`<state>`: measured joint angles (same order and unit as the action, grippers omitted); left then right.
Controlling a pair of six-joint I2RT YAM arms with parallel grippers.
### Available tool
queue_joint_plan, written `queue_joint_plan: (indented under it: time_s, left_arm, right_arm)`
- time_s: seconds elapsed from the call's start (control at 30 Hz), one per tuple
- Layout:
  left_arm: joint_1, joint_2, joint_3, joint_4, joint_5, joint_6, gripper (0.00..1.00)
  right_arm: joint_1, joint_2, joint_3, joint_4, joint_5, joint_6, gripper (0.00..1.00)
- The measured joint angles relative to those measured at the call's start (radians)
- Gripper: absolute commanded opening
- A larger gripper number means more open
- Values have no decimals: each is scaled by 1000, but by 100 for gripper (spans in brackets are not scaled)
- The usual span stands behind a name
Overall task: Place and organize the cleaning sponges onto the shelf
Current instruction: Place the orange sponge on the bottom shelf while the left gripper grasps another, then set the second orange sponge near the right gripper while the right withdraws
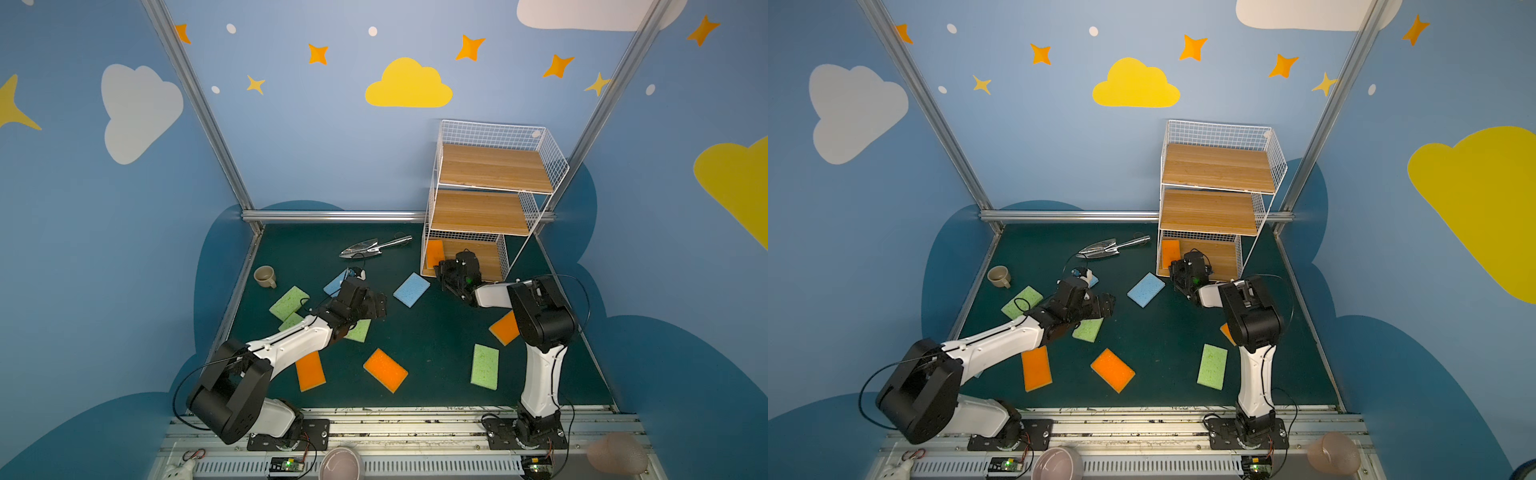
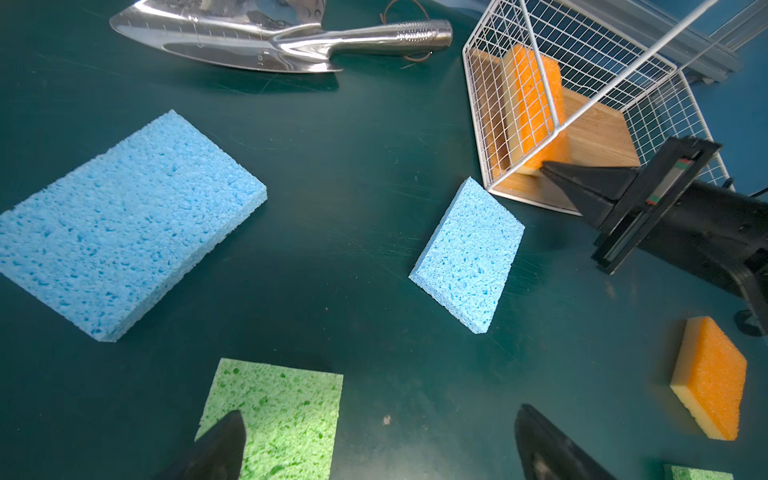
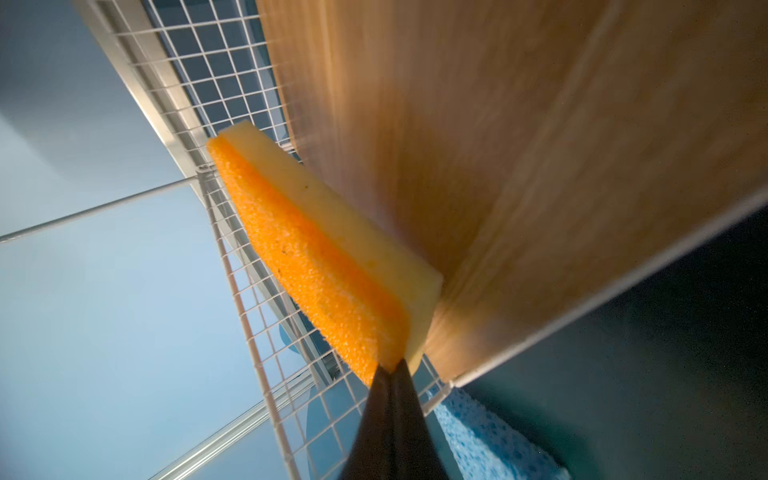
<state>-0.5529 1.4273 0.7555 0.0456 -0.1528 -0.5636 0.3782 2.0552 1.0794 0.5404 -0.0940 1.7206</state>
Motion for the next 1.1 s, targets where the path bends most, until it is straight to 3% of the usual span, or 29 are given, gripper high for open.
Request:
queue_joint_plan:
  time_s: [0.27,0.33,0.43,0.8,0.87,1.1]
  left_arm:
    - [2,0,-8,6,0,-1,100]
    - [2,-1,-8,6,1,-1,100]
    - [2,-7,-9,0,3,0,100]
    - [2,-100,-53,-26,28,0,97]
    - [2,-124,-65,-38,44,-1,87]
    - [-13,-275,-145,-138,97,-18,37]
  right_arm:
    - [10,0,0,0,25,5,1]
    - [13,0,0,0,27,8,18]
    - [18,2,3,2,26,11,31]
    - [37,9,8,8,14,-4,43]
    - [37,9,8,9,6,-18,45]
    - [24,-67,-20,-31,-69,-138,59]
